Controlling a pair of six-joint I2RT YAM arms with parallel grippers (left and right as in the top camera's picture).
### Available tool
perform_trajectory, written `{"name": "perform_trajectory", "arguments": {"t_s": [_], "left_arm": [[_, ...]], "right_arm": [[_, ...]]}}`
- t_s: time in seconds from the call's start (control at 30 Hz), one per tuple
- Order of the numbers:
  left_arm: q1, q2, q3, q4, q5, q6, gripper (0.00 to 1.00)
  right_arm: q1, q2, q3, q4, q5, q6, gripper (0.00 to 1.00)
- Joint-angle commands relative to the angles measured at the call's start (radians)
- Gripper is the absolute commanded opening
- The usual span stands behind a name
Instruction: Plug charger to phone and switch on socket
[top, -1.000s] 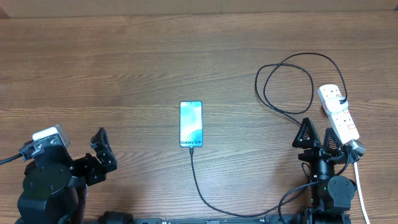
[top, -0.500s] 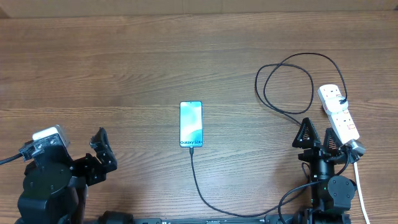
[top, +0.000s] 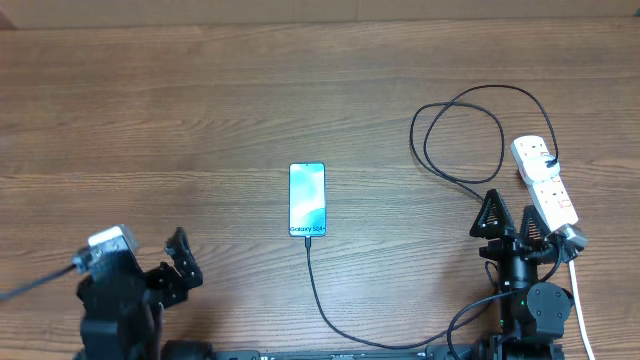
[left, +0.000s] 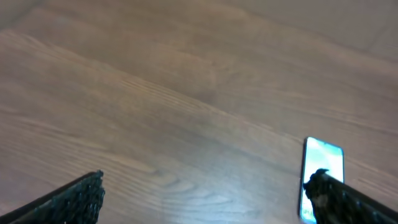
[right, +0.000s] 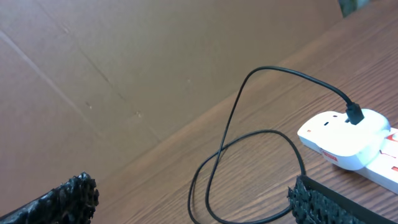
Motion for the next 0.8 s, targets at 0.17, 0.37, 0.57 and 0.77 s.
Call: {"name": "perform_trajectory", "arguments": {"t_s": [0.17,0.37,0.57,0.77], "left_arm": [[0.1,-0.181,-0.357,0.307,0.196,0.096,0.99],[0.102,-0.201,-0.563,0.649,0.284,0.211,1.0],[0.112,-0.283,-0.745,0.836,0.319,0.232,1.0],[0.116,-0.36,-0.783,0.909,0.292,0.299,1.0]], "right_arm": [[0.005,-0.012,-0.011,0.002,0.013,-0.007,1.0],[0.005,-0.012,-0.011,0.002,0.013,-0.007,1.0],[0.005,-0.012,-0.011,0.002,0.013,-0.007,1.0],[0.005,-0.012,-0.011,0.002,0.013,-0.007,1.0]]}}
